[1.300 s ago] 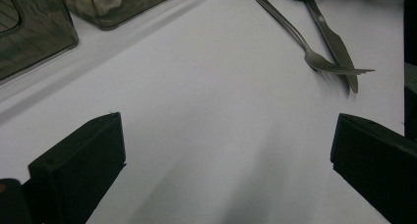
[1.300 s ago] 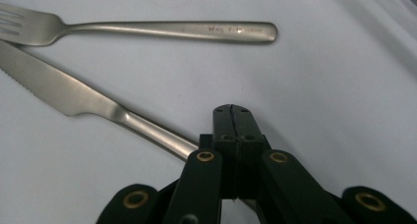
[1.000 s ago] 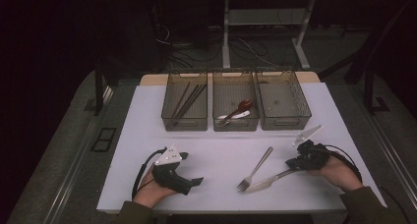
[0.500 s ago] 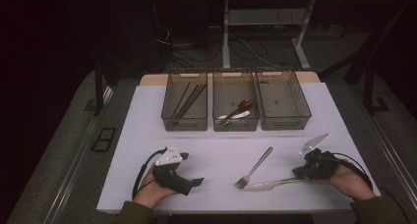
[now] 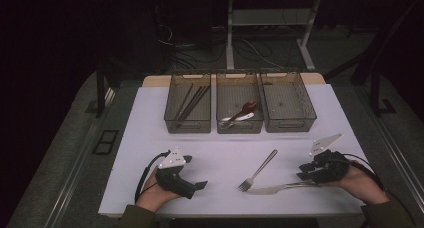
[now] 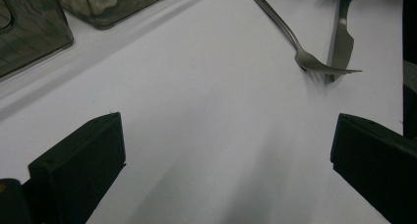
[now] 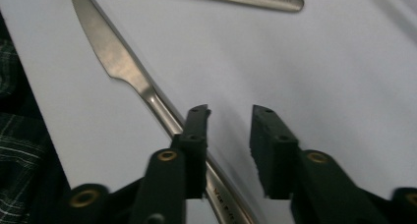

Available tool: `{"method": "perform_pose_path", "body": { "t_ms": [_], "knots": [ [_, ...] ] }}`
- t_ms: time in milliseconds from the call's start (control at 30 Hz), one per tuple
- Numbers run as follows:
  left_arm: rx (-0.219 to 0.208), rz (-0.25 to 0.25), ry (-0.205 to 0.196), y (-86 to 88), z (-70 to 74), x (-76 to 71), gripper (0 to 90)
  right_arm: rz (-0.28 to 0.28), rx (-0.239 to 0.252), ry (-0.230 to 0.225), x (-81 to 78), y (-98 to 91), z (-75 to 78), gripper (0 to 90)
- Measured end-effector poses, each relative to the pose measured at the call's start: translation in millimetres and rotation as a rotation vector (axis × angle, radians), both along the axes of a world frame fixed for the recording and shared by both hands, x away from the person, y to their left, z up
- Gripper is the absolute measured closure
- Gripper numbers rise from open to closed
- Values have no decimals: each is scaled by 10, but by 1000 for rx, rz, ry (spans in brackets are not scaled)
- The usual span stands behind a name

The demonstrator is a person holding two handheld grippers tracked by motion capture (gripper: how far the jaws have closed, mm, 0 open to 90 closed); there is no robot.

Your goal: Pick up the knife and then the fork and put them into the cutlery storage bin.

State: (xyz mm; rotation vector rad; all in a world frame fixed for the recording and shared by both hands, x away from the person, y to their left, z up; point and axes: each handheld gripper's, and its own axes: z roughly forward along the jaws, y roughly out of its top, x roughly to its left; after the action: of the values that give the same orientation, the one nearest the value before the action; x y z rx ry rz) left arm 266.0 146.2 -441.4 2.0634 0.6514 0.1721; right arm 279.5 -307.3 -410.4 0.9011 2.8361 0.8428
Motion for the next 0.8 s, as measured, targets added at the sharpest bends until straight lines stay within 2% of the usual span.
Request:
{"method": "perform_pose_path", "body": {
  "t_ms": [233,367,500,800],
  "knots": [
    [0,3,1,-3,-3,1,0,58,-17,-18,6,74,74,530],
    [-1,3,1,-4,-4,2,0,123,-67,-35,18,146,64,491],
    [-1,3,0,0,-3,3,0,190,-90,-14,11,240,63,492],
    [-1,3,-1,1,-1,3,0,347,-215,-1,8,486,34,522]
  ]
}}
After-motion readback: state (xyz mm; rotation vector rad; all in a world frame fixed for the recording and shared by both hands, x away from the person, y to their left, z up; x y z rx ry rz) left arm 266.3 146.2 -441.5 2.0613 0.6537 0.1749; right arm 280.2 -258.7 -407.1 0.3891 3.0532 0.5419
